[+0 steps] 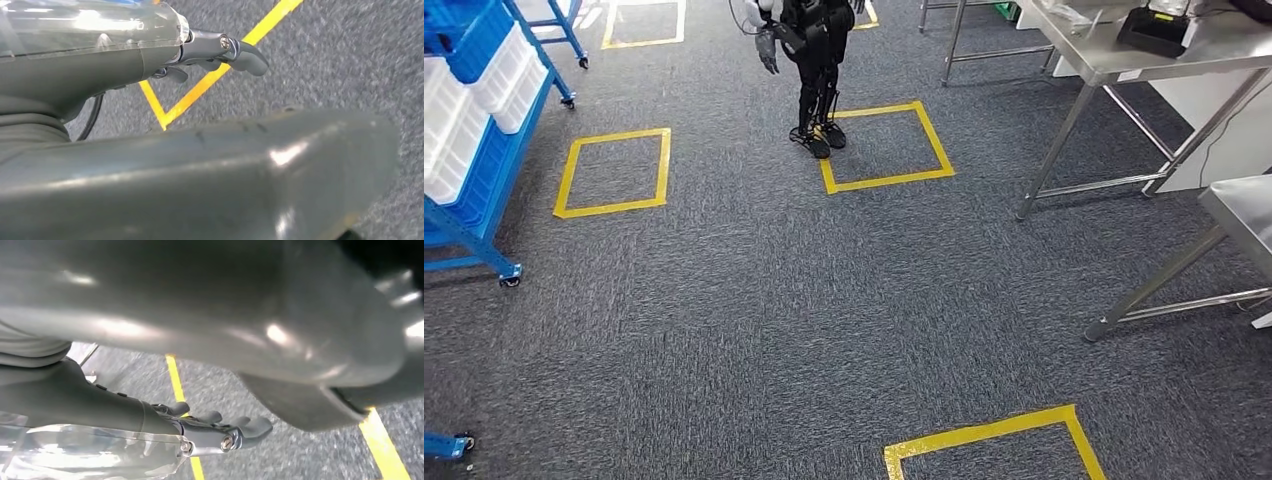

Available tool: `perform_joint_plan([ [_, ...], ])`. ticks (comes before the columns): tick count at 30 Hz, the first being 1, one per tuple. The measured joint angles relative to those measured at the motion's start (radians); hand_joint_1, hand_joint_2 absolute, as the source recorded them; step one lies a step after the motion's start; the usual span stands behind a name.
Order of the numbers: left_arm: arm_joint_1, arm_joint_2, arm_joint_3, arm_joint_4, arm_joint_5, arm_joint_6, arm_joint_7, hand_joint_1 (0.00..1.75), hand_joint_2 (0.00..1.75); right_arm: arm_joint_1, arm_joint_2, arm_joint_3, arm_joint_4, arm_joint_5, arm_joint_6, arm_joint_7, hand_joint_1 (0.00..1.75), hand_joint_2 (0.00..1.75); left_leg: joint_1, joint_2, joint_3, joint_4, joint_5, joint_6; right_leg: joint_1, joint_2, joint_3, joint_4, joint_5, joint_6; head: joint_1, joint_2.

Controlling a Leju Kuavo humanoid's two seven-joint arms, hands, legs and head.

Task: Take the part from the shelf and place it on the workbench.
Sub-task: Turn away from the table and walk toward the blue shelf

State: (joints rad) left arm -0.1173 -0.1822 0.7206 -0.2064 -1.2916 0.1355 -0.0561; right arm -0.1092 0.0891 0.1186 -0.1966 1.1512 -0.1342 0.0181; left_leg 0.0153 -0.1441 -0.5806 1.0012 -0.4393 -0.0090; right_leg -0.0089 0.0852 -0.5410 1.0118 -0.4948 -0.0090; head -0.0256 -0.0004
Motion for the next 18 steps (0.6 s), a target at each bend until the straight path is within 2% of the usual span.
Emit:
perform_joint_plan([
  [1, 0.002, 0.001, 0.0, 0.0, 0.0, 0.0, 0.0, 0.0, 0.0, -0.002, 0.002, 0.0, 0.0, 0.001, 0.001, 0.0, 0.0, 0.0, 0.001, -0.001, -0.001, 0.0, 0.001, -0.006, -0.001, -0.014, 0.004, -0.008, 0.004, -0.005, 0.0, 0.0],
  [2, 0.003, 0.001, 0.0, 0.0, 0.0, 0.0, 0.0, 0.0, 0.0, -0.003, 0.003, 0.0, 0.0, 0.001, 0.002, 0.0, 0.0, 0.0, 0.0, 0.015, -0.006, 0.01, -0.006, -0.01, -0.003, -0.029, 0.01, -0.018, 0.008, -0.01, 0.0, 0.0],
  [3, 0.003, 0.002, -0.001, 0.0, 0.0, 0.0, 0.0, 0.0, 0.0, -0.003, 0.005, 0.0, -0.001, 0.002, 0.003, 0.0, 0.0, 0.0, -0.003, 0.043, -0.02, 0.039, -0.024, -0.013, -0.004, -0.046, 0.016, -0.028, 0.012, -0.016, 0.0, 0.0],
  [5, -0.002, 0.002, -0.002, 0.0, -0.001, 0.001, 0.0, 0.0, 0.0, 0.0, 0.006, 0.0, -0.001, 0.003, 0.006, 0.002, 0.0, 0.0, -0.004, 0.108, -0.075, 0.155, -0.085, -0.018, -0.002, -0.08, 0.022, -0.036, 0.014, -0.022, 0.0, 0.0],
  [6, -0.003, 0.002, -0.003, 0.0, -0.001, 0.001, 0.0, 0.0, 0.0, 0.001, 0.006, 0.0, -0.001, 0.003, 0.008, 0.002, 0.0, 0.0, -0.002, 0.123, -0.107, 0.221, -0.112, -0.021, -0.001, -0.098, 0.023, -0.036, 0.012, -0.024, 0.0, 0.0],
  [7, -0.003, 0.003, -0.004, 0.0, -0.002, 0.001, 0.0, 0.0, 0.0, 0.002, 0.006, 0.0, -0.001, 0.003, 0.009, 0.003, 0.0, 0.0, 0.0, 0.13, -0.129, 0.265, -0.125, -0.025, 0.0, -0.114, 0.023, -0.036, 0.011, -0.024, 0.0, 0.0],
  [8, -0.001, 0.003, -0.004, 0.0, -0.003, 0.001, 0.0, 0.0, 0.0, 0.002, 0.006, 0.0, -0.001, 0.003, 0.01, 0.003, 0.0, 0.0, 0.002, 0.135, -0.132, 0.274, -0.12, -0.028, 0.001, -0.13, 0.023, -0.035, 0.009, -0.023, 0.0, 0.0],
  [9, 0.0, 0.004, -0.005, 0.0, -0.004, 0.0, 0.0, 0.0, 0.0, 0.001, 0.006, 0.0, -0.001, 0.003, 0.01, 0.003, 0.0, 0.0, 0.004, 0.141, -0.114, 0.241, -0.096, -0.03, 0.0, -0.144, 0.025, -0.034, 0.007, -0.021, 0.0, 0.0],
  [10, 0.001, 0.005, -0.005, 0.0, -0.005, 0.0, 0.0, 0.0, 0.0, 0.001, 0.006, 0.0, -0.001, 0.003, 0.01, 0.003, 0.0, 0.0, 0.005, 0.153, -0.077, 0.175, -0.062, -0.03, 0.0, -0.157, 0.028, -0.033, 0.004, -0.018, 0.0, 0.0],
  [11, 0.0, 0.006, -0.006, 0.0, -0.006, 0.0, 0.0, 0.0, 0.0, 0.001, 0.005, 0.0, -0.001, 0.003, 0.01, 0.003, 0.0, 0.0, 0.004, 0.174, -0.037, 0.1, -0.035, -0.029, 0.001, -0.169, 0.03, -0.03, 0.0, -0.013, 0.0, 0.0],
  [12, -0.002, 0.007, -0.006, 0.0, -0.008, 0.0, 0.0, 0.0, 0.0, 0.001, 0.005, 0.0, -0.001, 0.003, 0.01, 0.003, 0.0, 0.0, 0.002, 0.19, -0.004, 0.041, -0.015, -0.024, 0.003, -0.179, 0.032, -0.027, -0.005, -0.008, 0.0, 0.0],
  [13, -0.003, 0.007, -0.007, 0.0, -0.01, 0.0, 0.0, 0.0, 0.0, 0.001, 0.004, 0.0, -0.001, 0.003, 0.01, 0.003, 0.0, 0.0, -0.001, 0.201, 0.014, 0.006, -0.007, -0.018, 0.005, -0.188, 0.034, -0.025, -0.009, -0.002, 0.0, 0.0],
  [14, -0.004, 0.008, -0.008, 0.0, -0.011, 0.0, 0.0, 0.0, 0.0, 0.0, 0.004, 0.0, -0.001, 0.003, 0.01, 0.003, 0.0, 0.0, -0.004, 0.202, 0.019, -0.005, -0.009, -0.011, 0.007, -0.196, 0.036, -0.024, -0.011, 0.004, 0.0, 0.0],
  [16, -0.002, 0.009, -0.009, 0.0, -0.012, 0.0, 0.0, 0.0, 0.0, -0.003, 0.003, 0.0, -0.001, 0.003, 0.01, 0.003, 0.0, 0.0, -0.006, 0.181, 0.016, -0.007, -0.005, 0.002, 0.004, -0.206, 0.04, -0.024, -0.015, 0.016, 0.0, 0.0],
  [17, 0.0, 0.009, -0.01, 0.0, -0.012, 0.0, 0.0, 0.0, 0.0, -0.004, 0.003, 0.0, -0.001, 0.003, 0.01, 0.003, 0.0, 0.0, -0.005, 0.17, 0.017, -0.011, -0.002, 0.008, 0.001, -0.192, 0.039, -0.017, -0.022, 0.022, 0.0, 0.0],
  [18, 0.0, 0.01, -0.012, 0.0, -0.012, 0.0, 0.0, 0.0, 0.0, -0.003, 0.003, 0.0, -0.001, 0.003, 0.01, 0.003, 0.0, 0.0, -0.004, 0.161, 0.018, -0.015, 0.001, 0.014, -0.002, -0.167, 0.029, 0.008, -0.042, 0.027, 0.0, 0.0],
])
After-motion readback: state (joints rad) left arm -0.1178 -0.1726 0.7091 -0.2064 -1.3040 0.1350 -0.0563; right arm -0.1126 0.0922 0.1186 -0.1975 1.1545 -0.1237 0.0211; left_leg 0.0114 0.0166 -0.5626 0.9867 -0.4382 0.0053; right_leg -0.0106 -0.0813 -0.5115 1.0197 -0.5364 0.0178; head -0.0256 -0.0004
